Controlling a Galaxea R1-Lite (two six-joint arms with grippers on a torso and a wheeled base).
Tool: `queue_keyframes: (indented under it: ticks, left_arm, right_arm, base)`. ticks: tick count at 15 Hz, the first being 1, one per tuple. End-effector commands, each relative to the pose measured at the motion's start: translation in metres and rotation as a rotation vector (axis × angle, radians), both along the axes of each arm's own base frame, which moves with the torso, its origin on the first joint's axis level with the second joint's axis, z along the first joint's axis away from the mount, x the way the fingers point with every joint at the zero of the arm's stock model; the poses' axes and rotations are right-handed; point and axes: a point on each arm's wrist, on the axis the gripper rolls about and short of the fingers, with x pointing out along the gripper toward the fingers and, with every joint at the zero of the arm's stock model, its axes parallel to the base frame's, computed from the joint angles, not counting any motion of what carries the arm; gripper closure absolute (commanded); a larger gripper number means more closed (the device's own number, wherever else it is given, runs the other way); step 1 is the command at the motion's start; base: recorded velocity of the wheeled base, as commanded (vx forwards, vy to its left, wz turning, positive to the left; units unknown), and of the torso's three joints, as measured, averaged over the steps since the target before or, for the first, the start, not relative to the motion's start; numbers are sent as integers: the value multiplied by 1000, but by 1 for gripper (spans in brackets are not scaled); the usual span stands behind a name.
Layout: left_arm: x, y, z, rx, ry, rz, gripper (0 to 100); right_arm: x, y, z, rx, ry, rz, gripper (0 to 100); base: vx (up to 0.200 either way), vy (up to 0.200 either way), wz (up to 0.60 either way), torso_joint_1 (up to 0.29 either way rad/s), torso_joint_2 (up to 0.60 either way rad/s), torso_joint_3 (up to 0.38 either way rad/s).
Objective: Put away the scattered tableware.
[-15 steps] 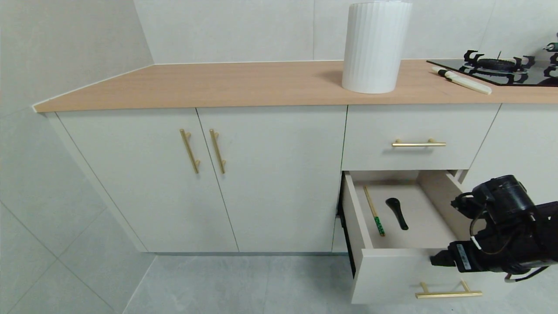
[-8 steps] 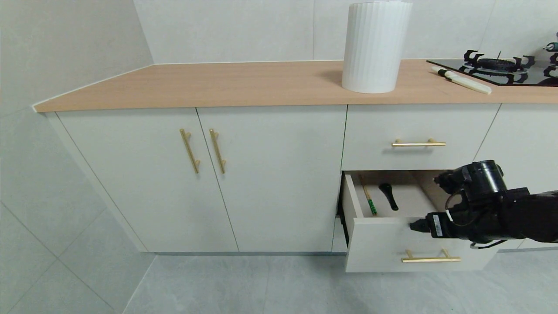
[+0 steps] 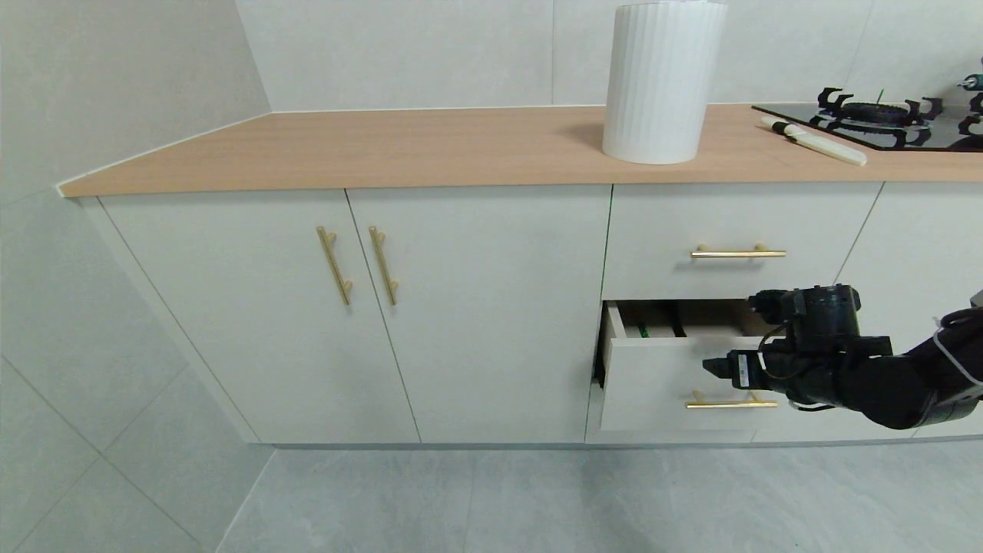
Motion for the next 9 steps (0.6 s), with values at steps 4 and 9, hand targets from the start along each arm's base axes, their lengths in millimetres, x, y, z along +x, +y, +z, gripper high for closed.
queue_keyframes:
  ticks: [4,9]
  left_arm:
    - [0,0,0,-1,1,0,0]
    - [0,0,0,-1,1,1,0]
  right_arm:
    - [33,2,-21,-2,-53,-24,0]
    - [50,-4,-29,-14,-171,-100,0]
  base:
    - [0,0,0,0,0,0]
    - [0,0,0,0,0,0]
